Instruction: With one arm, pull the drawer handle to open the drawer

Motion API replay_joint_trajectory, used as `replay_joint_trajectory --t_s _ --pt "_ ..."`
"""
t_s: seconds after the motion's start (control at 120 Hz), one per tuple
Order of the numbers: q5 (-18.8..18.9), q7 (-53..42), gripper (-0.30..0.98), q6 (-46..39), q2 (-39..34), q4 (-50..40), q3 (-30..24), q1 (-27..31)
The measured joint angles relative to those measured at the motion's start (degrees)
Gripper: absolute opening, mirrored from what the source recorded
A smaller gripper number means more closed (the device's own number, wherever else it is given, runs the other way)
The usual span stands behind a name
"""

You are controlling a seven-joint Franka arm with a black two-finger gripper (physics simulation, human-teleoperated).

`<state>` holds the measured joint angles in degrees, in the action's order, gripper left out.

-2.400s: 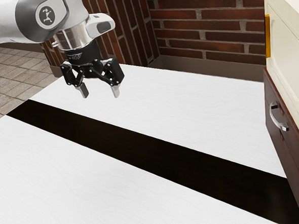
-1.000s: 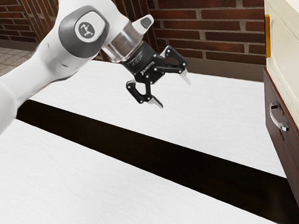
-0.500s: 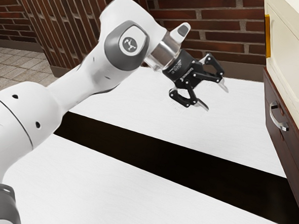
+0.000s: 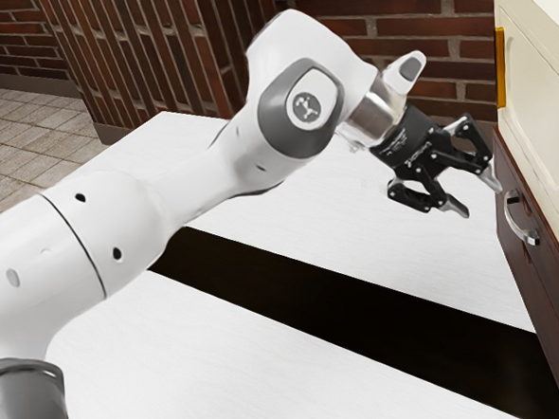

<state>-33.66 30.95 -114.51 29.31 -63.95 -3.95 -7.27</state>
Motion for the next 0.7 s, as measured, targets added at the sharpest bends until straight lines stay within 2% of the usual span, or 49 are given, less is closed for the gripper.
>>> replay_joint_trajectory --t_s 0.367,0.7 --pt "-0.3 -1.4 0.19 -0.7 1.1 0.0 0.1 -0.1" --pt "-0.3 -2.1 0.17 -2.2 2.7 0.4 0.1 -1.5"
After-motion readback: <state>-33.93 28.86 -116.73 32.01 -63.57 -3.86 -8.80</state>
